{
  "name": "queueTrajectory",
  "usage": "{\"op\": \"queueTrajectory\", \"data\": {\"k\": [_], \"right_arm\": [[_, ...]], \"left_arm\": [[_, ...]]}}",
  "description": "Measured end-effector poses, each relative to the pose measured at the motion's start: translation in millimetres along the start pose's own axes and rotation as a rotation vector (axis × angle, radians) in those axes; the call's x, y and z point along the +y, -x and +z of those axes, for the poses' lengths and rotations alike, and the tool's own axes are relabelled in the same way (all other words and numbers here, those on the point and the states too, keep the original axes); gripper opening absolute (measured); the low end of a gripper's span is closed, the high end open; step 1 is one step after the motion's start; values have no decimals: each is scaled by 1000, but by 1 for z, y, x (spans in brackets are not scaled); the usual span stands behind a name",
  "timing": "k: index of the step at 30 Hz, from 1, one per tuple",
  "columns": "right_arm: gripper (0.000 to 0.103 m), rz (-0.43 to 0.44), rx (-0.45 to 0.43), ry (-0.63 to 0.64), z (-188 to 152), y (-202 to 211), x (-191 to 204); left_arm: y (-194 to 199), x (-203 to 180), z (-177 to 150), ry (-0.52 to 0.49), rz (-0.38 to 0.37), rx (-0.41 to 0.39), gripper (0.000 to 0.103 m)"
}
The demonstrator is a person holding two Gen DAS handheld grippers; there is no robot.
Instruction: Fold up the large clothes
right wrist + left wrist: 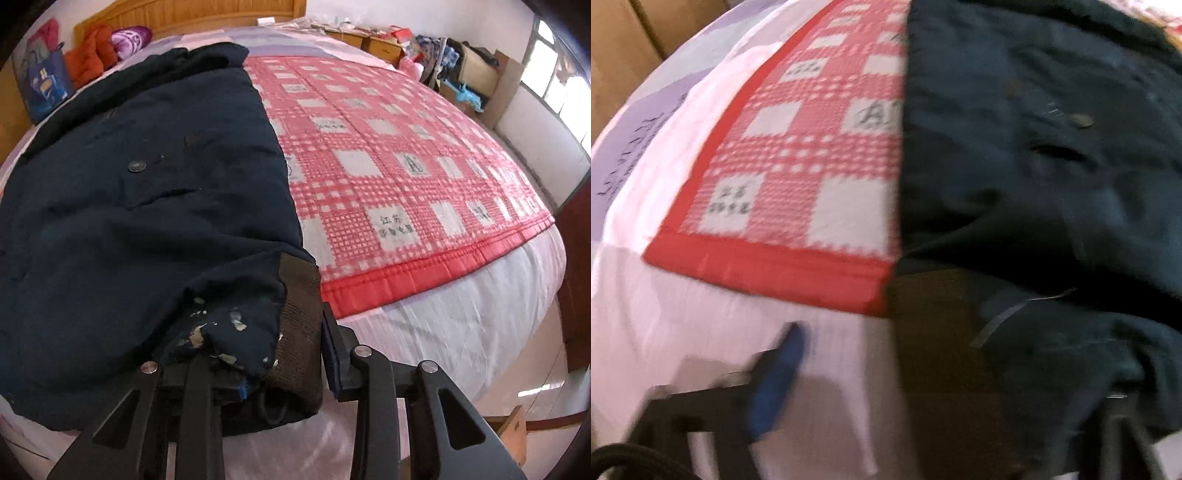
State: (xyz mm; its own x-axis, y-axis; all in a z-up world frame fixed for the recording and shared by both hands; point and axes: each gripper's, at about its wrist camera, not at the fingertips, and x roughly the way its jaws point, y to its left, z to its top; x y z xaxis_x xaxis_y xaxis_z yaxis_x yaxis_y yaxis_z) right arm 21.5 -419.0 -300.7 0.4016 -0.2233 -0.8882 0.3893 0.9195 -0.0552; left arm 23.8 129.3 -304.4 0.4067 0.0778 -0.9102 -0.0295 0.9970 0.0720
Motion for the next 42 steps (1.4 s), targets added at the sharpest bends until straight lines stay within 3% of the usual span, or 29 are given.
{"op": "queueTrajectory", "data": {"k": [2, 3, 4, 8, 18, 26, 30, 32, 33, 34, 42], "right_arm": [[34, 5, 20, -84, 3, -6, -21], [32, 23, 19, -122, 4, -7, -31], [20, 39, 18, -138, 4, -6, -34], [19, 40, -7, -83, 5, 8, -26], [18, 50, -78, -17, 11, 50, -21], [21, 13, 45, 80, -13, 7, -11], [25, 35, 15, 36, -23, 2, -19], [25, 38, 29, 12, -23, -3, -20], [17, 35, 34, 11, -21, -3, -19], [16, 45, 37, 6, -18, -2, -19], [15, 52, -49, 34, 0, 46, -23]], "left_arm": [[4, -8, 0, -41, -25, -14, 22], [5, -11, -1, -53, -14, -25, 20], [6, -8, -1, -39, -23, -27, 19], [16, 0, 0, 6, -46, -31, 15], [42, 3, 3, -50, -60, -53, 15], [16, -1, -8, -21, -47, 5, 15], [8, -3, -9, -21, -41, 14, 16], [5, -3, -8, -19, -38, 21, 16], [5, -2, -7, -7, -39, 25, 16], [6, -1, -5, 0, -43, 27, 16], [54, 10, 4, -15, -82, -41, 16]]}}
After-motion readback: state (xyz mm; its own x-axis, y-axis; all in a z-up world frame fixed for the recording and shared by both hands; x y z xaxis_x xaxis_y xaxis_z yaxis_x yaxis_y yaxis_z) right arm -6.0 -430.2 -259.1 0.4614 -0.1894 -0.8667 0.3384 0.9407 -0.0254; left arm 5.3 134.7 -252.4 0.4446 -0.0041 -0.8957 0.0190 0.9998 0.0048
